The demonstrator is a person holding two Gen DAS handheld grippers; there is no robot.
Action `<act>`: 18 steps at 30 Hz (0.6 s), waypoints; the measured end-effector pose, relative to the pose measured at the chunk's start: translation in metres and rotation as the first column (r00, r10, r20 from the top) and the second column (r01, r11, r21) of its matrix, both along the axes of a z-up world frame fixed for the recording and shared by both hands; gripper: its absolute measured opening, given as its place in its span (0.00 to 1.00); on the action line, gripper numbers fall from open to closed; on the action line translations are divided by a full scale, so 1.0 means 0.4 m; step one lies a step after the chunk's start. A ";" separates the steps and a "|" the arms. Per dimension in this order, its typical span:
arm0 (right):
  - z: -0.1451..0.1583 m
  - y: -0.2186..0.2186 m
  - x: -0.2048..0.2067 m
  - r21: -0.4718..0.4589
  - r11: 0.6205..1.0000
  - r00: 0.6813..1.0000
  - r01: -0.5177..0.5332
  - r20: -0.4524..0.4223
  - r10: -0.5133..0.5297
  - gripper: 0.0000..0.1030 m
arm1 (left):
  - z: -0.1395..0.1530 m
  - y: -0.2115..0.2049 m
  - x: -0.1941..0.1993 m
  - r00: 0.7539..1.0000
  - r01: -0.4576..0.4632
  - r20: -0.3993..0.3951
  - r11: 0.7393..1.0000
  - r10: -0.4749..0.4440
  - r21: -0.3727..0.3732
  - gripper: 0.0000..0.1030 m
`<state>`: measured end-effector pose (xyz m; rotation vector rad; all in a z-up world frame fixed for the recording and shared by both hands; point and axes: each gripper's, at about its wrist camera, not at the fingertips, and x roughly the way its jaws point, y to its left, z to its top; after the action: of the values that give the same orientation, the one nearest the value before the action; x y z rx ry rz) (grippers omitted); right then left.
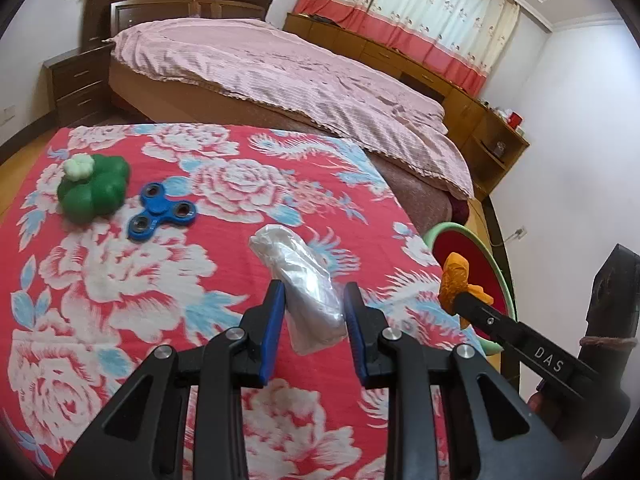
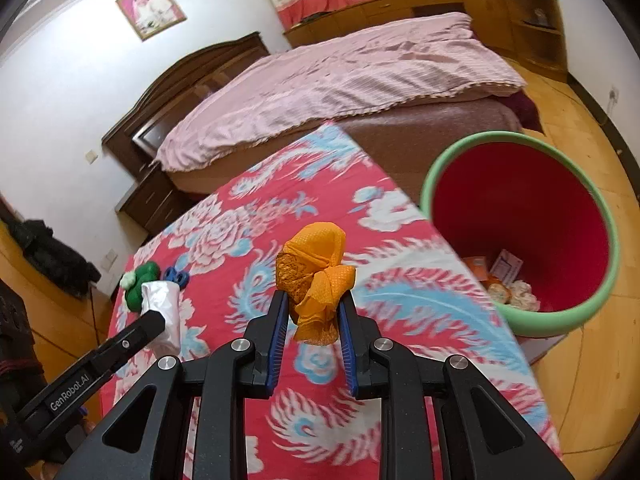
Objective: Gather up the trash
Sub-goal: 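Carry the orange pad and white bag over the red bucket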
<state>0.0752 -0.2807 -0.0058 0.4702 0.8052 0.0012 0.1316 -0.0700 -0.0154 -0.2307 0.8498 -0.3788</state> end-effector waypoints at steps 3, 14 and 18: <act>0.004 -0.035 -0.023 0.013 0.999 0.999 0.031 0.010 -0.032 0.24 | 0.004 -0.030 -0.007 1.000 0.021 0.000 1.000 -0.021 0.010 0.29; -0.018 -0.159 -0.072 0.057 0.990 0.991 0.132 0.004 -0.132 0.24 | 0.006 -0.151 -0.010 0.994 0.108 -0.003 0.993 -0.108 0.046 0.29; -0.029 -0.204 -0.088 0.065 0.983 0.985 0.174 -0.001 -0.174 0.24 | 0.004 -0.198 -0.006 0.990 0.143 -0.008 0.988 -0.143 0.060 0.29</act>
<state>0.0400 -0.3624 -0.0175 0.6008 0.7591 -0.1343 0.1293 -0.1490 -0.0138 -0.1147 0.8824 -0.4864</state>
